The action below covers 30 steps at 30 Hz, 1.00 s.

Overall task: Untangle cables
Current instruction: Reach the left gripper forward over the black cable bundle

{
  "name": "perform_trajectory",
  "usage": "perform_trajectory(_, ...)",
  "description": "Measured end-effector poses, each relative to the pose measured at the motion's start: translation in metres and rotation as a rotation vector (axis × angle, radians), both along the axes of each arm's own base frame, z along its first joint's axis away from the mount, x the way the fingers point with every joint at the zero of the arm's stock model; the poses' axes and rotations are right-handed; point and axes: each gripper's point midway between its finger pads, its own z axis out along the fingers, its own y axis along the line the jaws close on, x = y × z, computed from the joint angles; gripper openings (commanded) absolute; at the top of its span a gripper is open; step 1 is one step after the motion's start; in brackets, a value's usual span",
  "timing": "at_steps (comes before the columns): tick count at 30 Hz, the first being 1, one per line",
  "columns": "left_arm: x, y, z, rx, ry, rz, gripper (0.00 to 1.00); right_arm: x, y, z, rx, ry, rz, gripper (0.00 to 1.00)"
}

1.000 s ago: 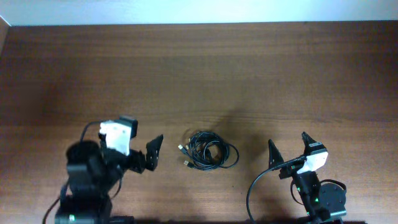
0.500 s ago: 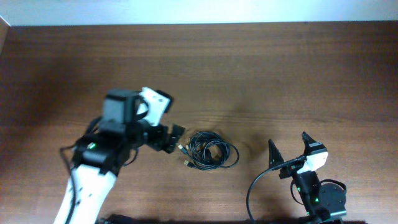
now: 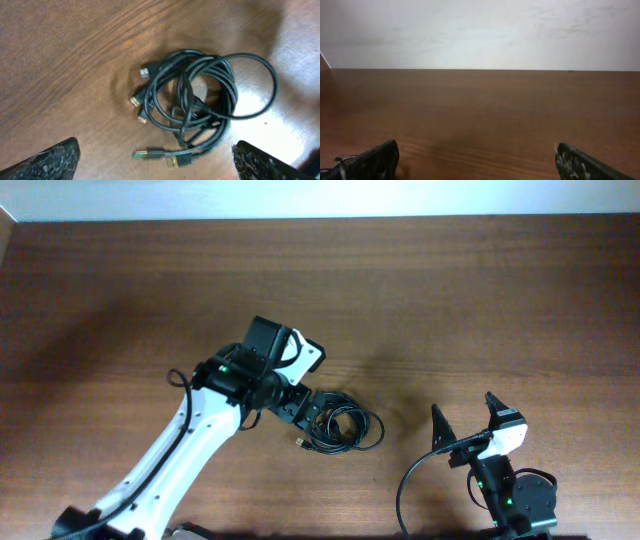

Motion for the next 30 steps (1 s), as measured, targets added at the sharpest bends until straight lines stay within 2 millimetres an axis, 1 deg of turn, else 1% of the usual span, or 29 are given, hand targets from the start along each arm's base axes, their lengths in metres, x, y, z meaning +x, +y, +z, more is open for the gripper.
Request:
perform_trajectory(2, 0.006, -0.003, -0.006, -0.001, -0.002, 0.0, 0.99, 0.0, 0.0, 0.0, -0.001, 0.0, 0.0, 0.99)
perform_trajectory(5, 0.007, -0.004, -0.014, 0.004, 0.021, -0.002, 0.99, 0.0, 0.0, 0.0, 0.0, 0.0, 0.0, 0.99)
perform_trajectory(16, -0.004, -0.021, -0.039, -0.024, 0.132, -0.05, 0.99, 0.0, 0.0, 0.0, 0.0, 0.0, 0.0, 0.99)
perform_trajectory(20, -0.005, -0.019, -0.052, 0.014, 0.154, -0.047, 0.99, 0.0, 0.0, 0.0, 0.0, 0.0, 0.0, 0.99)
perform_trajectory(24, -0.005, -0.017, -0.059, 0.031, 0.173, -0.044, 0.99, 0.0, 0.0, 0.0, 0.0, 0.0, 0.0, 0.99)
perform_trajectory(29, -0.007, -0.015, -0.075, 0.054, 0.217, -0.042, 0.99, 0.0, 0.0, 0.0, 0.0, 0.0, 0.0, 0.99)
perform_trajectory(30, -0.009, -0.015, -0.08, 0.062, 0.235, -0.042, 0.99, 0.0, 0.0, 0.0, 0.0, 0.0, 0.0, 0.99)
